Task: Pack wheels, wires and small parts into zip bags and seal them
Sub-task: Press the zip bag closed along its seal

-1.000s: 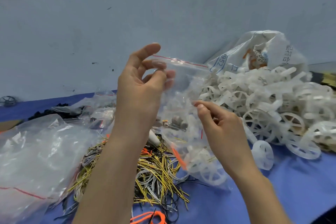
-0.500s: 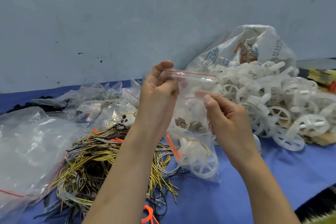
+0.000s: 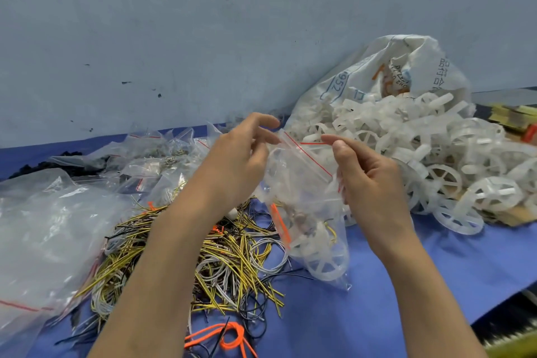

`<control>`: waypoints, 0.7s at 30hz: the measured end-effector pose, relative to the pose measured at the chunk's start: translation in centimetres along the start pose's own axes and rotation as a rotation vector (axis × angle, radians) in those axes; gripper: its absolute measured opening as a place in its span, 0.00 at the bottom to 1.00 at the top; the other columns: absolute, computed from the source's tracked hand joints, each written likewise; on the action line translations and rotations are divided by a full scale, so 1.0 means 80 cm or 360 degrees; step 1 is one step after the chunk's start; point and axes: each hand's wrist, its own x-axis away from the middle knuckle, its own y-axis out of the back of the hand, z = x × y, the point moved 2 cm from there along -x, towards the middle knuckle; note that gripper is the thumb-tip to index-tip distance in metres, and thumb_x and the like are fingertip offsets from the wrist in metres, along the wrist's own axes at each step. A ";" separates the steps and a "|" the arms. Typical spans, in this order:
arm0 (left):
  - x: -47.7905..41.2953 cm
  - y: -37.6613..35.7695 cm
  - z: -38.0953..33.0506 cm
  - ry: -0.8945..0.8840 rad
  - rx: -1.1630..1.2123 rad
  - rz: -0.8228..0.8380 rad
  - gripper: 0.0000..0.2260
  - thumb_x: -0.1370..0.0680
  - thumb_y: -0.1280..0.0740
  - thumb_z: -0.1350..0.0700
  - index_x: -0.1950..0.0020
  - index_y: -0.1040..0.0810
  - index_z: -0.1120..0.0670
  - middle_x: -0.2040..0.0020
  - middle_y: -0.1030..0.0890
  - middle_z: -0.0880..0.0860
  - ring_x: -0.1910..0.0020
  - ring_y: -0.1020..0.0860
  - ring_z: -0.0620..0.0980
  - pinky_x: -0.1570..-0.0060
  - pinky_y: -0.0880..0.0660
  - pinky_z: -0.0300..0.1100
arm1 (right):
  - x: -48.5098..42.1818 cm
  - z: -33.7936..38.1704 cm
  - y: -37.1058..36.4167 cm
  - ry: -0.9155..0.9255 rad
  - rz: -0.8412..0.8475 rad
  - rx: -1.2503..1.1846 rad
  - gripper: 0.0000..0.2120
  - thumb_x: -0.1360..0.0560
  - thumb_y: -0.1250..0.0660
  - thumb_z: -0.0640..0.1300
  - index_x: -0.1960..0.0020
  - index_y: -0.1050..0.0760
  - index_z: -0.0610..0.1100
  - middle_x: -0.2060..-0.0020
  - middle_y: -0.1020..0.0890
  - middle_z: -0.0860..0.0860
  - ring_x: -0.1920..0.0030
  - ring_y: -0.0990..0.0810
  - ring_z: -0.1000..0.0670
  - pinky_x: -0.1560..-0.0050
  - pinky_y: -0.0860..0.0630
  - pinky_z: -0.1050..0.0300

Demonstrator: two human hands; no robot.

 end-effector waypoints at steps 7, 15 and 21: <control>0.024 0.003 0.001 0.0365 -0.0140 0.0547 0.16 0.19 0.44 0.59 0.53 0.18 0.46 0.59 0.19 0.53 0.62 0.22 0.59 0.58 0.19 0.51 | -0.004 0.002 0.004 -0.0017 0.0024 -0.0010 0.11 0.18 0.38 0.49 0.48 0.17 0.57 0.74 0.33 0.48 0.72 0.34 0.51 0.70 0.34 0.60; 0.032 0.028 -0.018 0.0050 -0.0242 0.0274 0.15 0.20 0.42 0.61 0.44 0.18 0.47 0.51 0.17 0.47 0.64 0.21 0.45 0.64 0.30 0.28 | -0.007 0.018 0.005 -0.0007 -0.0089 -0.0004 0.11 0.18 0.38 0.46 0.50 0.17 0.55 0.75 0.24 0.54 0.71 0.30 0.58 0.67 0.31 0.61; 0.038 0.048 -0.026 -0.0091 -0.0355 0.0138 0.12 0.20 0.37 0.61 0.42 0.18 0.49 0.55 0.22 0.40 0.59 0.24 0.38 0.56 0.31 0.27 | -0.003 0.015 -0.005 -0.0090 -0.0040 -0.0016 0.16 0.18 0.37 0.46 0.56 0.17 0.62 0.71 0.29 0.52 0.69 0.32 0.52 0.68 0.31 0.48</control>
